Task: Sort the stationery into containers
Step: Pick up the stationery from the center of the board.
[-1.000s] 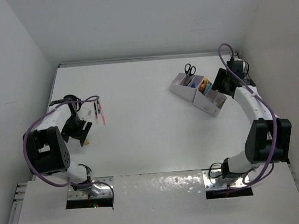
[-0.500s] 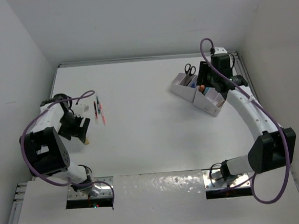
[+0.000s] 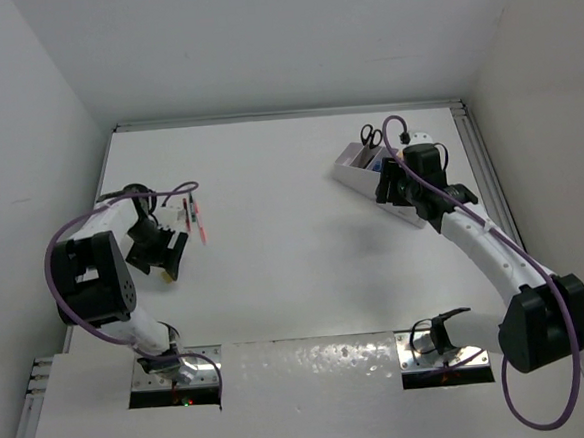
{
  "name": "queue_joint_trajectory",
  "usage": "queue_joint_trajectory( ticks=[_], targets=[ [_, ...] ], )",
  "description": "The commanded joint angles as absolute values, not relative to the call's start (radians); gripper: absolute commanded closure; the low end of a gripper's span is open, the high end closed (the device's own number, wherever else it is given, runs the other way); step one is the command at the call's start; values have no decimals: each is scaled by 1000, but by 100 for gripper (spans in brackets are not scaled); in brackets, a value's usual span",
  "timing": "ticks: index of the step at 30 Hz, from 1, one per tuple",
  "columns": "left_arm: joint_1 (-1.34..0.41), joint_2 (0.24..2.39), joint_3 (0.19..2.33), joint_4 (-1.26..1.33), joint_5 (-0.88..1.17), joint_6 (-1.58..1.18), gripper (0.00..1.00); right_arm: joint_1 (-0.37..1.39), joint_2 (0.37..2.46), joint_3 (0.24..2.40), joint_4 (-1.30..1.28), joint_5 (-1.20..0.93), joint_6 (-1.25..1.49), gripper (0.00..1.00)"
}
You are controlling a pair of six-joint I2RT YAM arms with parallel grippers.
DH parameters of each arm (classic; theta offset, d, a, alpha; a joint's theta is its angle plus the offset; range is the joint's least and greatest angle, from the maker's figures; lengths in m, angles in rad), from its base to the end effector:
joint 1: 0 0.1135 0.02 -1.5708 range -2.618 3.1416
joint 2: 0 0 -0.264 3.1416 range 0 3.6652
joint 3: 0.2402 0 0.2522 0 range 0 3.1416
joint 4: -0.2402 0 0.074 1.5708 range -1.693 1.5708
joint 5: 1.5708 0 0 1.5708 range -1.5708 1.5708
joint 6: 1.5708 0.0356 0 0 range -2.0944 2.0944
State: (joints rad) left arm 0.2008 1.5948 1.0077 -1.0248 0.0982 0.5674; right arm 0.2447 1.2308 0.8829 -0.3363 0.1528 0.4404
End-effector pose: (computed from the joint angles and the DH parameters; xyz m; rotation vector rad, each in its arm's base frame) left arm 0.2545 0.0482 0.1823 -0.5685 -3.0839 0.1670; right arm 0.2607 0.0595 0.2663 0.3014 2.2327 0.1967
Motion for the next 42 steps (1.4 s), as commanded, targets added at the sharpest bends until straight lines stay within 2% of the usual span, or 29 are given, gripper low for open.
queue_joint_trajectory(
  ticks=[1, 7, 17, 20, 24, 30, 35, 36, 39, 40, 41, 42],
  targets=[
    [176, 1614, 1034, -911, 5, 483, 25, 250, 1198, 899, -282, 143, 425, 41],
    [152, 1701, 1060, -931, -6, 407, 31, 250, 1195, 879, -284, 144, 414, 41],
    [124, 1753, 1017, -881, -103, 345, 56, 250, 1193, 856, -265, 147, 445, 41],
    [115, 1764, 1016, -874, -120, 342, 61, 250, 1192, 856, -268, 150, 452, 41],
    [114, 1755, 999, -877, -127, 345, 64, 250, 1192, 857, -272, 160, 457, 41],
    [115, 1718, 970, -871, -129, 356, 60, 253, 1210, 871, -282, 158, 459, 42],
    [110, 1732, 983, -841, -86, 373, 68, 261, 1232, 891, -293, 152, 446, 42],
    [107, 1729, 986, -835, -83, 377, 70, 259, 1232, 894, -299, 152, 443, 42],
    [97, 1729, 994, -828, -69, 385, 84, 262, 1229, 891, -308, 158, 437, 42],
    [94, 1727, 996, -827, -68, 385, 94, 262, 1227, 888, -310, 160, 436, 42],
    [94, 1727, 997, -827, -67, 387, 100, 262, 1226, 882, -311, 163, 436, 42],
    [95, 1727, 999, -825, -66, 387, 100, 261, 1220, 879, -311, 161, 437, 42]
  ],
)
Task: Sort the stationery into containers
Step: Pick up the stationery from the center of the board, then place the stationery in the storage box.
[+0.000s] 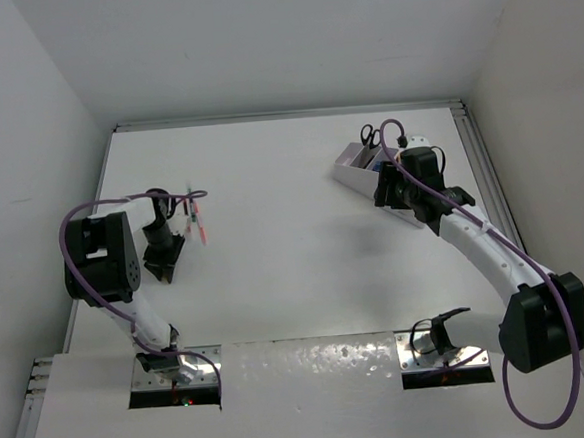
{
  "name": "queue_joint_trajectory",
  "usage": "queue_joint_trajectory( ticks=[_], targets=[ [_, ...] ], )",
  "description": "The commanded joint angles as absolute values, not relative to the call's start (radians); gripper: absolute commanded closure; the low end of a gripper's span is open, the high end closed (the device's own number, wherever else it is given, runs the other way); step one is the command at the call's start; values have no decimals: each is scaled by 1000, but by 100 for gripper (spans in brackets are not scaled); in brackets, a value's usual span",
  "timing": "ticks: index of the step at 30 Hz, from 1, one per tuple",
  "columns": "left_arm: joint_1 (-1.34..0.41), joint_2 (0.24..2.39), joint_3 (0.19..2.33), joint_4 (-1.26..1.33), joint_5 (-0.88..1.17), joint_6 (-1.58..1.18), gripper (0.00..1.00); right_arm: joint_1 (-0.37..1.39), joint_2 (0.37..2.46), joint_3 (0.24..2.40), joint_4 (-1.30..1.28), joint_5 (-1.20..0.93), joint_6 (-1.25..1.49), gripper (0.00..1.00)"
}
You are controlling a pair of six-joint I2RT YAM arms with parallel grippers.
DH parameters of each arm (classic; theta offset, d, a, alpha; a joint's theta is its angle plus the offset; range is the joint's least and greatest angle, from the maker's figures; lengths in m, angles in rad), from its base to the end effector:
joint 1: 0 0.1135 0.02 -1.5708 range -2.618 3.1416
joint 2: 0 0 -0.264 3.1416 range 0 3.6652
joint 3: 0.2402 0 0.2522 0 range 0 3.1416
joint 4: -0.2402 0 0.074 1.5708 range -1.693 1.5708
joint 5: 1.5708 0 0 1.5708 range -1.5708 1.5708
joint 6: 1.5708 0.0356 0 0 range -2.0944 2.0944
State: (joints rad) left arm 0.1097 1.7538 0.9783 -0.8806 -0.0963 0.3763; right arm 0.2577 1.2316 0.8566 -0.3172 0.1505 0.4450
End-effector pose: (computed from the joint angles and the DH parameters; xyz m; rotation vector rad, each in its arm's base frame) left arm 0.2736 0.0336 0.1354 -0.4094 -3.0060 -0.1107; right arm 0.2587 0.0627 0.2589 0.2911 2.2430 0.2056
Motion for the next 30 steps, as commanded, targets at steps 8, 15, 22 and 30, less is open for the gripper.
queue_joint_trajectory(
  ticks=[8, 15, 22, 30],
  targets=[
    [38, 1551, 1153, -868, -6, 449, 100, 273, 1183, 887, -310, 17, 396, 43],
    [-251, 1448, 1438, -871, 215, 514, 100, 365, 1219, 920, -53, -240, 546, 45],
    [-405, 1459, 1574, -899, 279, 520, 100, 509, 1325, 1008, 207, -339, 727, 50],
    [-538, 1456, 1598, -956, 285, 557, 100, 635, 1358, 1000, 344, -249, 795, 49]
  ],
)
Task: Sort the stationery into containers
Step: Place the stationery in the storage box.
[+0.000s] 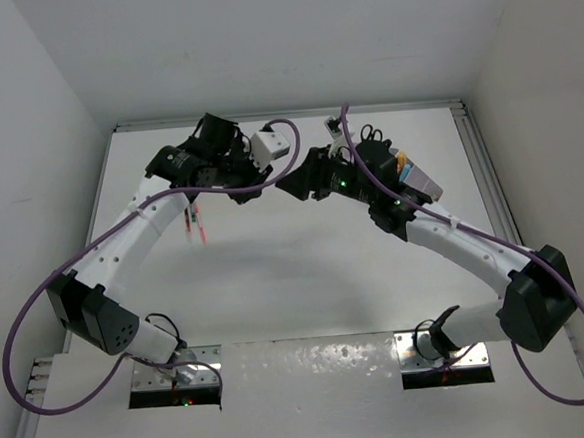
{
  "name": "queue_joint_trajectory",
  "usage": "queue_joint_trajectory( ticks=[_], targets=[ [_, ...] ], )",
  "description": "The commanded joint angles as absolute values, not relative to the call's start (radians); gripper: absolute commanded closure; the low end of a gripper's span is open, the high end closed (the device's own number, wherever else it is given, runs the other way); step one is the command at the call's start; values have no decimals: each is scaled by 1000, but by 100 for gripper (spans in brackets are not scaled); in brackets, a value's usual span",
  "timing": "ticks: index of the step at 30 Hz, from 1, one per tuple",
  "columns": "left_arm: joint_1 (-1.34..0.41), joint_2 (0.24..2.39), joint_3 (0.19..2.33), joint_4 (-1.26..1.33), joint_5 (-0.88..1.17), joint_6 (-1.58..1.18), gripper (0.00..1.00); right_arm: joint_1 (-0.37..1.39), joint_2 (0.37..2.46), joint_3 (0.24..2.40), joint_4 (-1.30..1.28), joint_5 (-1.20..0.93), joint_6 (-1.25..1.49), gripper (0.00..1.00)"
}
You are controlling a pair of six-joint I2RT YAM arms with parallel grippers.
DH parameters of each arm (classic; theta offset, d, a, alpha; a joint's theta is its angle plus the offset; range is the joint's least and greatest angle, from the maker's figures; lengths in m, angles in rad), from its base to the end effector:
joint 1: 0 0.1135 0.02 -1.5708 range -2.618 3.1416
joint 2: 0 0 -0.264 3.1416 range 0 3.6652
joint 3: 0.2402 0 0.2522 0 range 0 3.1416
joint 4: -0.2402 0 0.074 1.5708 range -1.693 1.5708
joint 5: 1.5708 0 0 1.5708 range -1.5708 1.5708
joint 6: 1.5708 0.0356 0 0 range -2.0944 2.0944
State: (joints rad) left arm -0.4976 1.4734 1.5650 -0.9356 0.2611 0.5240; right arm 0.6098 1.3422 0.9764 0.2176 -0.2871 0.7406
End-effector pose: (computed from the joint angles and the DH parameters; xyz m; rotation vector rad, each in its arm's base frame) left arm 0.2634 -0.1536 0.3774 1.2757 2.0316 -0.3025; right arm 0.2544 0.1900 0.3231 -0.1099 1.8762 1.2150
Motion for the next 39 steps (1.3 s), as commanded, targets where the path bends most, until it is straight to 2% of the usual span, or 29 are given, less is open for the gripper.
queue_joint_trajectory(
  ticks=[1, 14, 23, 25, 27, 28, 31, 32, 33, 35, 39],
  targets=[
    [-549, 1456, 1598, -962, 281, 555, 100, 638, 1365, 1003, 344, -239, 799, 49],
    [-633, 1416, 1595, -963, 270, 535, 100, 696, 1424, 1028, 342, -179, 818, 50],
    [-650, 1434, 1611, -920, 189, 520, 100, 732, 1453, 1026, 333, -190, 841, 52],
    [-649, 1434, 1614, -917, 184, 520, 100, 732, 1451, 1022, 324, -192, 839, 60],
    [-643, 1433, 1615, -916, 184, 522, 100, 730, 1440, 1009, 324, -192, 842, 74],
    [-641, 1431, 1615, -917, 183, 523, 100, 729, 1436, 1006, 327, -195, 845, 76],
    [-641, 1433, 1617, -914, 179, 523, 100, 726, 1434, 1003, 330, -215, 850, 74],
    [-641, 1434, 1617, -913, 172, 522, 100, 726, 1434, 1006, 330, -224, 851, 71],
    [-641, 1436, 1620, -908, 172, 522, 100, 726, 1436, 1008, 327, -232, 854, 65],
    [-641, 1437, 1621, -907, 166, 522, 100, 724, 1440, 1014, 324, -253, 859, 61],
    [-640, 1440, 1620, -908, 160, 531, 100, 726, 1425, 999, 319, -264, 867, 60]
  ],
)
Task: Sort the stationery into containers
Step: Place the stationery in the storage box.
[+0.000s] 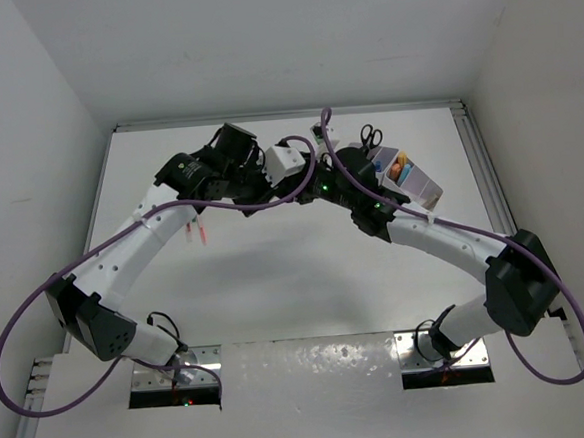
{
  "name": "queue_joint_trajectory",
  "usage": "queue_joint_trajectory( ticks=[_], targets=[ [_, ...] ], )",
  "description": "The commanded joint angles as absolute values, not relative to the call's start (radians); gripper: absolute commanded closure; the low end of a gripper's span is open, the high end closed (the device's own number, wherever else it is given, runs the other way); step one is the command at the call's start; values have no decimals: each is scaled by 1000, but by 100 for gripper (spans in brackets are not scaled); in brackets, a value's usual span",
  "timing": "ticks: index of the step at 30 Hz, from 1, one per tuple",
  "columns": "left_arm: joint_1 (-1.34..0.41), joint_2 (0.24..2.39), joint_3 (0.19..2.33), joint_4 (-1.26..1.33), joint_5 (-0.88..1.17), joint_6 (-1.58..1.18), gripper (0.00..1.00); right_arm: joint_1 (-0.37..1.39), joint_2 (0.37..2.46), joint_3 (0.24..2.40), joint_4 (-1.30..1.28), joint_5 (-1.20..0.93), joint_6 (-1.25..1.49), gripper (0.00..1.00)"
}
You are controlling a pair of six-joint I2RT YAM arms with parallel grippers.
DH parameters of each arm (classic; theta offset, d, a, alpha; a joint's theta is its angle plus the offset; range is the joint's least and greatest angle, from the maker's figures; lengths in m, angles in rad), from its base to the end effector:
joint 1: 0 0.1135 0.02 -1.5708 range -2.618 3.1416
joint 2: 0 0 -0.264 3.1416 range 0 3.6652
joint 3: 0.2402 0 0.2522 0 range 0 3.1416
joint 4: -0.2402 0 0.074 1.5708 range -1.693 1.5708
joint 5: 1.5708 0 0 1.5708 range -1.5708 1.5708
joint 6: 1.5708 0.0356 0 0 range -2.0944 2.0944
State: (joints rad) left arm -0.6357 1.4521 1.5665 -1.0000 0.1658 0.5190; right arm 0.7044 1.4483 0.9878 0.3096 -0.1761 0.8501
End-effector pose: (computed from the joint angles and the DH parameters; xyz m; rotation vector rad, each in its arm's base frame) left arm 0.2333 -0.1795 0.3787 1.4012 2.0177 -0.2548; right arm 0.2563 0.2260 0.3040 -0.0055 1.9024 1.2628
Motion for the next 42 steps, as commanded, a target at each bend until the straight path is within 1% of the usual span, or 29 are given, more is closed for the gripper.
queue_joint_trajectory(
  ticks=[1, 4, 12, 13, 16, 17, 20, 21, 22, 23, 24, 27, 28, 30, 31, 35, 36, 39, 40, 41, 42],
  targets=[
    [-640, 1440, 1617, -907, 160, 532, 100, 724, 1419, 986, 318, -264, 864, 63],
    [-629, 1440, 1614, -905, 163, 535, 100, 721, 1401, 966, 316, -271, 864, 68],
    [-632, 1448, 1621, -902, 170, 532, 100, 723, 1416, 973, 342, -345, 882, 67],
    [-632, 1450, 1621, -902, 169, 534, 100, 723, 1417, 973, 345, -347, 887, 69],
    [-637, 1448, 1623, -903, 167, 534, 100, 724, 1422, 965, 360, -350, 896, 98],
    [-637, 1448, 1623, -902, 166, 534, 100, 724, 1419, 953, 373, -345, 899, 100],
    [-641, 1448, 1618, -905, 152, 528, 99, 715, 1394, 928, 364, -293, 888, 100],
    [-643, 1451, 1615, -904, 132, 523, 66, 700, 1375, 925, 339, -246, 868, 100],
    [-643, 1453, 1614, -904, 123, 515, 44, 686, 1361, 927, 306, -218, 853, 100],
    [-641, 1451, 1609, -902, 109, 499, 20, 669, 1350, 930, 223, -192, 833, 100],
    [-640, 1451, 1606, -899, 98, 489, 1, 651, 1338, 931, 180, -167, 813, 100],
    [-609, 1447, 1595, -891, 84, 451, 0, 533, 1272, 937, -29, -60, 717, 100],
    [-582, 1442, 1580, -884, 84, 428, 0, 465, 1229, 937, -138, 22, 668, 100],
    [-536, 1439, 1563, -868, 74, 410, 0, 366, 1188, 931, -236, 142, 605, 100],
    [-523, 1436, 1539, -865, 66, 390, 0, 332, 1152, 920, -309, 252, 595, 100],
    [-453, 1442, 1473, -833, 9, 327, 0, 163, 1088, 858, -367, 395, 543, 100],
    [-428, 1446, 1462, -830, 5, 318, 0, 106, 1086, 850, -368, 402, 529, 100],
    [-382, 1459, 1418, -833, -37, 287, 0, 8, 1114, 847, -371, 381, 511, 100],
    [-374, 1456, 1404, -827, -40, 276, 0, 6, 1126, 856, -373, 370, 508, 100],
    [-355, 1448, 1376, -810, -44, 275, 0, -62, 1149, 861, -371, 358, 505, 100],
    [-344, 1444, 1364, -802, -48, 265, 0, -83, 1163, 868, -376, 347, 503, 100]
  ],
)
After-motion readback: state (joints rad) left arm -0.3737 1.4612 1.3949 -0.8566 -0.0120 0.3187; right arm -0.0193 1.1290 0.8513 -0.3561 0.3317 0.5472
